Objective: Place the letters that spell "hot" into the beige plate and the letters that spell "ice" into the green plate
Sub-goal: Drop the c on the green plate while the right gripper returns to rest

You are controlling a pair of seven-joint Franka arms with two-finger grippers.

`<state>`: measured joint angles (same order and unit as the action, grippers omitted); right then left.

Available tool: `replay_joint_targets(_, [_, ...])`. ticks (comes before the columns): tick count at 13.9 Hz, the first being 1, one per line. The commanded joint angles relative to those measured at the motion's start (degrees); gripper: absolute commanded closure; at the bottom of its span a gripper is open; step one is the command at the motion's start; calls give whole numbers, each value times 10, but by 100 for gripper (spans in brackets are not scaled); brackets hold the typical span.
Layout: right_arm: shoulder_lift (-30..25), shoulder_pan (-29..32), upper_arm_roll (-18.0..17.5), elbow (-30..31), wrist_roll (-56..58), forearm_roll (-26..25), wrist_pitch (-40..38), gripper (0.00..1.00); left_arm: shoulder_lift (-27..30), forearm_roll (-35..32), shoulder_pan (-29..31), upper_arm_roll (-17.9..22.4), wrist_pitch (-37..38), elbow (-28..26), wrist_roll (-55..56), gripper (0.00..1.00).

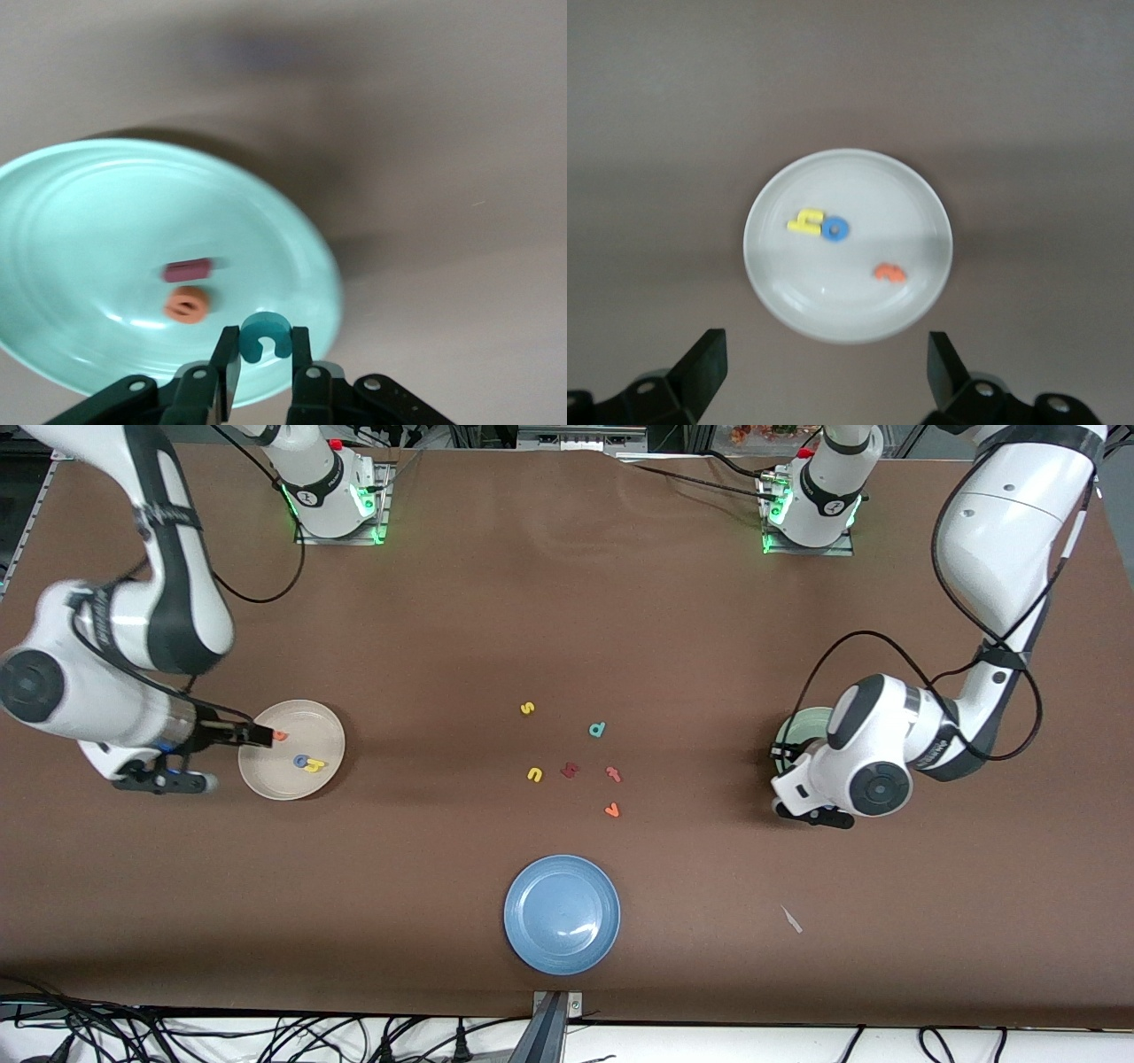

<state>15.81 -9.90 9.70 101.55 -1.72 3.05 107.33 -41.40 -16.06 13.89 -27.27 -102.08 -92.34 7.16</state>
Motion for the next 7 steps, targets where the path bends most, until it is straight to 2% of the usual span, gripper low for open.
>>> replay_joint_targets(1, [-46, 18, -35, -42, -5, -15, -103, 0, 17, -6, 32, -8, -4, -33, -51, 81])
replay_joint_targets(3, [-73, 20, -35, -75, -5, -15, -163, 0, 22, -6, 29, -8, -9, -48, -45, 81])
replay_joint_targets(7, [-118, 20, -35, -94, -6, -16, -204, 0, 21, -32, 59, -8, -9, -47, -77, 81])
